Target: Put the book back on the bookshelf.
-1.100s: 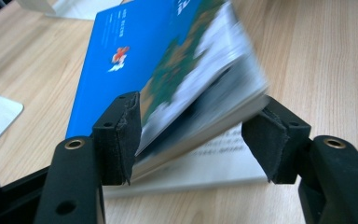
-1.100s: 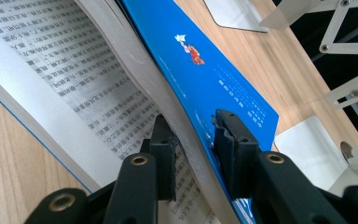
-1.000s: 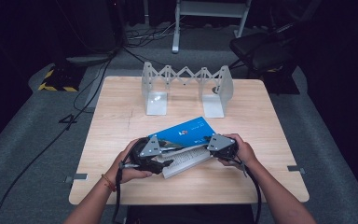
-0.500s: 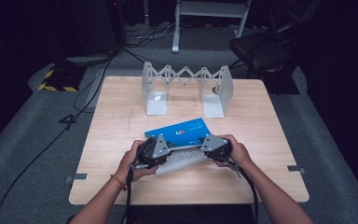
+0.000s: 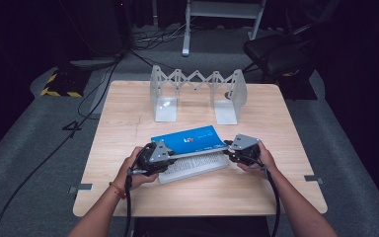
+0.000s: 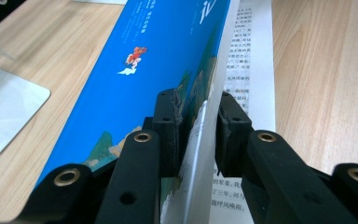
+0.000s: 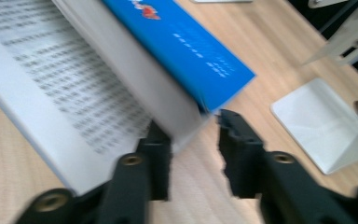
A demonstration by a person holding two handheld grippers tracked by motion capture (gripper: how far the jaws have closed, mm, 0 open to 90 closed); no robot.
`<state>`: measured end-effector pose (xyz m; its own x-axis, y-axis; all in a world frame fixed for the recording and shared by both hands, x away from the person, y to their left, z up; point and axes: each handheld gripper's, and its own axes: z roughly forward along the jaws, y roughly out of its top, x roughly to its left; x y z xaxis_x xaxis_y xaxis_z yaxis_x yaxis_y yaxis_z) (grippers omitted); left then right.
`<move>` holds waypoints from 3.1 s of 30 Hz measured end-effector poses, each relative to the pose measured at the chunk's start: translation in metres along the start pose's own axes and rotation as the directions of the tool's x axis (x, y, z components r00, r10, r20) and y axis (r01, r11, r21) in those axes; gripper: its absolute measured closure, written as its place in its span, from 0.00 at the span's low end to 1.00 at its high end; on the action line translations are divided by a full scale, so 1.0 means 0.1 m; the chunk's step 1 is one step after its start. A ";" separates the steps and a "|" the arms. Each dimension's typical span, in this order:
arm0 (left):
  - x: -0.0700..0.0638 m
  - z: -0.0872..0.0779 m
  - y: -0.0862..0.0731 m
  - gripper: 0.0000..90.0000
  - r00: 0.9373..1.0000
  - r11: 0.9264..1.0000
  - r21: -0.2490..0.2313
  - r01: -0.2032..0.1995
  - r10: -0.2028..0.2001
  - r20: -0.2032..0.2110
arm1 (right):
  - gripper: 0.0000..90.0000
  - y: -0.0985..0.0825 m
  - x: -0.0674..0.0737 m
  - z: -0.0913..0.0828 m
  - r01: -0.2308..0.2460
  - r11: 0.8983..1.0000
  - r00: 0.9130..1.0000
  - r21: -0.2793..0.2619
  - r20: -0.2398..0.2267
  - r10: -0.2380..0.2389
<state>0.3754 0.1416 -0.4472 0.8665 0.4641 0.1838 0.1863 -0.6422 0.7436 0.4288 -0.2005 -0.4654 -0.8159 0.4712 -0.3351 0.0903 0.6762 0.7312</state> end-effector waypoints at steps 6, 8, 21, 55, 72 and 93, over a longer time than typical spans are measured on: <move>0.03 0.00 -0.02 0.83 1.000 1.000 0.000 -0.010 0.010 0.013 | 0.53 0.07 0.05 0.01 0.033 0.999 0.999 -0.023 -0.020 -0.033; 0.04 -0.01 -0.02 0.83 1.000 1.000 0.002 -0.006 0.006 0.015 | 0.48 0.07 0.07 0.02 0.049 0.999 0.998 -0.009 -0.042 -0.049; 0.06 -0.02 -0.07 0.83 0.999 1.000 0.013 -0.012 0.012 0.034 | 0.55 0.13 0.04 0.06 0.062 0.996 0.998 -0.063 -0.023 -0.063; -0.22 0.28 0.33 0.46 0.986 0.989 0.143 -0.023 0.046 -0.160 | 0.87 0.53 0.45 0.05 0.244 0.968 0.967 -0.061 -0.064 -0.248; -0.18 0.31 0.36 0.48 0.976 0.993 0.118 -0.020 0.045 -0.213 | 0.88 0.61 0.55 0.06 0.258 0.965 0.963 -0.055 -0.070 -0.261; -0.12 0.18 0.30 0.90 0.982 0.996 -0.002 -0.085 0.084 -0.168 | 0.42 0.29 0.06 -0.10 -0.095 0.992 0.995 -0.079 -0.006 0.095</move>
<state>0.3794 0.1060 -0.4391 0.7886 0.5049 0.3510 0.1110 -0.6784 0.7263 0.4210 -0.1836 -0.4407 -0.8073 0.5294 -0.2606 0.1219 0.5818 0.8041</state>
